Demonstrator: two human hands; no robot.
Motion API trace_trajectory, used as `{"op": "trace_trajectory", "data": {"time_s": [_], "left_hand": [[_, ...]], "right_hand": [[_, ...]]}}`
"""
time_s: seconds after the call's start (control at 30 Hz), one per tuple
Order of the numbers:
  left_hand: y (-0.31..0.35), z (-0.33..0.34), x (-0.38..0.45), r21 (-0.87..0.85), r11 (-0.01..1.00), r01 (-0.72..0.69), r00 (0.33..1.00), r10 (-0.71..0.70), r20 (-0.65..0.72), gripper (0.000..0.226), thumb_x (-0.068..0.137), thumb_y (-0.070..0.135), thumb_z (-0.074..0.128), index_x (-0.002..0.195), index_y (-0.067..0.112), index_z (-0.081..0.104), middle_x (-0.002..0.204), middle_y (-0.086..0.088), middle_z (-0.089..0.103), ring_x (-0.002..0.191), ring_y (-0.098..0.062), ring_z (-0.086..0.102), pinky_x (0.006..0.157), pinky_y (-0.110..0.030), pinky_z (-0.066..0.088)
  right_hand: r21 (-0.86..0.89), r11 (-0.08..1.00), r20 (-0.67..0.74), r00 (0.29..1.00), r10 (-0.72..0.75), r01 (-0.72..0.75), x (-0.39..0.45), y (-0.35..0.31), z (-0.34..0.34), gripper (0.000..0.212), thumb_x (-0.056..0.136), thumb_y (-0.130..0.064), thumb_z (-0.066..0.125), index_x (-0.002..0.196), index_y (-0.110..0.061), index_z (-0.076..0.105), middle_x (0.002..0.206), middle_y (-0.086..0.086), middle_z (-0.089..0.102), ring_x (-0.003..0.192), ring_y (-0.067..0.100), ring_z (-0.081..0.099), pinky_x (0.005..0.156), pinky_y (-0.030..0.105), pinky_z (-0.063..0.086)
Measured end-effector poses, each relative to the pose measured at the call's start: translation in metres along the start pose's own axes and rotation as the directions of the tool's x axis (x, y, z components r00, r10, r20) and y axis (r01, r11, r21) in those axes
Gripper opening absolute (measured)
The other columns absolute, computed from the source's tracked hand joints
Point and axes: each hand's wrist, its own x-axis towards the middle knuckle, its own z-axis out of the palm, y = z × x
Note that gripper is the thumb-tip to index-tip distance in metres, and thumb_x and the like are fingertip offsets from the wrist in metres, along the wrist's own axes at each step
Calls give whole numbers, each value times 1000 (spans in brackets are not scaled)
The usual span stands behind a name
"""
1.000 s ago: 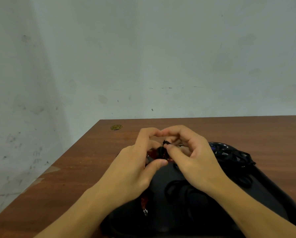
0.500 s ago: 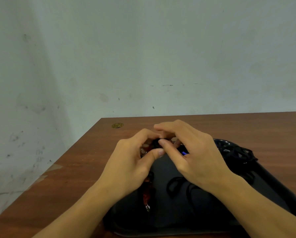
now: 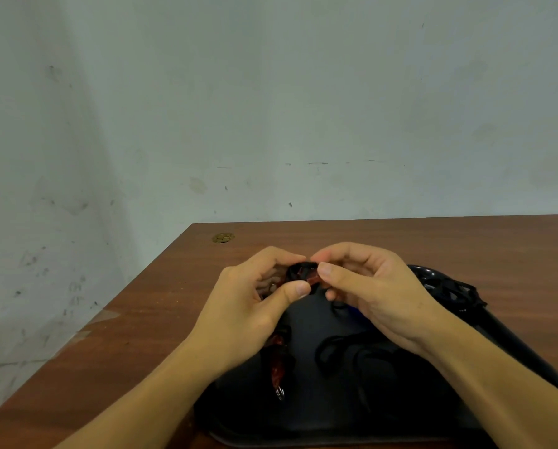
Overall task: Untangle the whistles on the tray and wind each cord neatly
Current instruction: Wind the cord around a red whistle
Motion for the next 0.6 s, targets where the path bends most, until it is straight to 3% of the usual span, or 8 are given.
{"op": "trace_trajectory", "data": {"time_s": [0.13, 0.3, 0.4, 0.5, 0.6], "left_hand": [[0, 2, 1, -167, 986, -15, 999, 21, 34, 24, 90, 11, 69, 113, 13, 68, 101, -2, 76, 94, -22, 74, 86, -34, 59], [2, 2, 3, -348, 937, 14, 998, 8, 61, 27, 87, 10, 67, 111, 0, 66, 100, -13, 76, 88, -29, 74, 77, -30, 59], [0, 1, 3, -314, 949, 11, 996, 18, 89, 26, 88, 11, 69, 111, 1, 67, 99, -12, 76, 87, -30, 75, 79, -32, 59], [1, -5, 2, -230, 973, 10, 991, 20, 129, 24, 88, 13, 70, 111, 6, 68, 96, -8, 76, 86, -21, 74, 80, -27, 57], [-1, -9, 2, -131, 991, -13, 990, 31, 139, 23, 89, 20, 72, 111, 16, 69, 98, -2, 75, 91, -20, 73, 83, -33, 58]], "right_hand": [[189, 980, 82, 996, 45, -60, -2, -4, -2, 11, 72, -22, 81, 81, -17, 78, 83, 9, 72, 70, 13, 63, 69, 21, 55], [331, 930, 163, 980, 111, -160, -4, -10, -3, 12, 65, -14, 76, 77, -14, 79, 74, 7, 73, 61, 11, 68, 63, 19, 58], [340, 917, 178, 972, 156, -209, -4, -10, -6, 11, 69, -8, 73, 77, -13, 78, 73, 6, 72, 60, 10, 67, 61, 18, 58], [303, 928, 177, 969, 171, -219, -4, -7, -6, 11, 70, -8, 74, 78, -14, 76, 75, 5, 71, 61, 9, 64, 62, 18, 57], [280, 937, 153, 973, 171, -209, -3, -5, -4, 11, 70, -6, 75, 78, -13, 75, 75, 5, 70, 60, 10, 63, 63, 18, 58]]}}
